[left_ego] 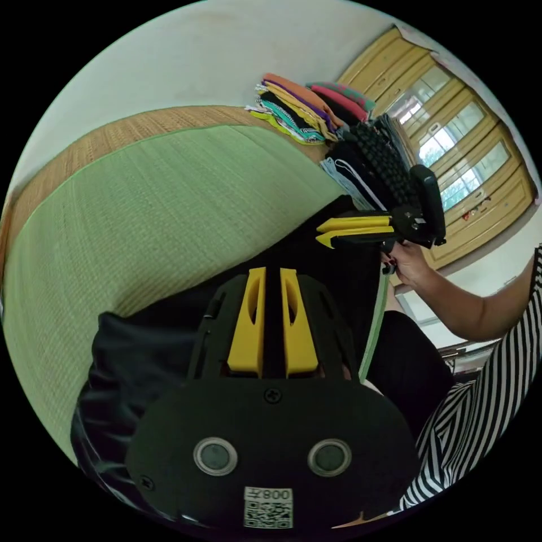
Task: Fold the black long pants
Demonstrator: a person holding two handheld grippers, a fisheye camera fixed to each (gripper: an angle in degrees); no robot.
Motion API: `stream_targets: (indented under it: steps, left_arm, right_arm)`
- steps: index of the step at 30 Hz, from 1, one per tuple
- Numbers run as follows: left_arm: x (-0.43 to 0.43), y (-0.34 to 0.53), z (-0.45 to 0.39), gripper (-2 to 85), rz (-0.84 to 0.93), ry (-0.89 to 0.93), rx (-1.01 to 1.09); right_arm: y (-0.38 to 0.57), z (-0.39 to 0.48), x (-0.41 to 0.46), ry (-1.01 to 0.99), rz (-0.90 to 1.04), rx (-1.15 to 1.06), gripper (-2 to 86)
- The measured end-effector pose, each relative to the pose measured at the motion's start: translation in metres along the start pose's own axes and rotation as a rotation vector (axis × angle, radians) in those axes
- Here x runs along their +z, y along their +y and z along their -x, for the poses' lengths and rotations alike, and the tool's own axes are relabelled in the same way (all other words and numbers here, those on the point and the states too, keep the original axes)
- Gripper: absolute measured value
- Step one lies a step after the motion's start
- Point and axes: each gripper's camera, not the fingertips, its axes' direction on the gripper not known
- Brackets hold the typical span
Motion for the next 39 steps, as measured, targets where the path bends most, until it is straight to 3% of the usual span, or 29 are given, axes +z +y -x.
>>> stream_targets:
  steps: [4, 11, 22, 26, 33, 39]
  left_arm:
    - [0.010, -0.022, -0.021, 1.5, 0.118, -0.067, 0.049]
    - [-0.029, -0.027, -0.055, 0.4, 0.029, -0.084, 0.028]
    - [-0.049, -0.032, -0.093, 0.8, 0.083, -0.100, -0.015]
    - [-0.058, -0.034, -0.106, 0.8, 0.082, -0.089, -0.031]
    - [-0.081, -0.038, -0.135, 1.4, 0.051, -0.080, -0.021]
    - [-0.084, -0.054, -0.170, 3.2, 0.045, 0.008, 0.038]
  right_arm:
    - [0.012, -0.002, 0.023, 0.002, 0.006, 0.007, 4.7]
    - [0.034, -0.013, 0.033, -0.044, -0.071, 0.043, 1.0]
    - [0.080, -0.043, 0.059, -0.120, -0.145, 0.220, 0.9]
    - [0.099, -0.057, 0.096, -0.063, -0.066, 0.281, 0.5]
    - [0.117, -0.054, 0.105, -0.046, -0.128, 0.301, 1.6]
    - [0.158, -0.073, 0.105, 0.100, -0.155, 0.432, 5.6]
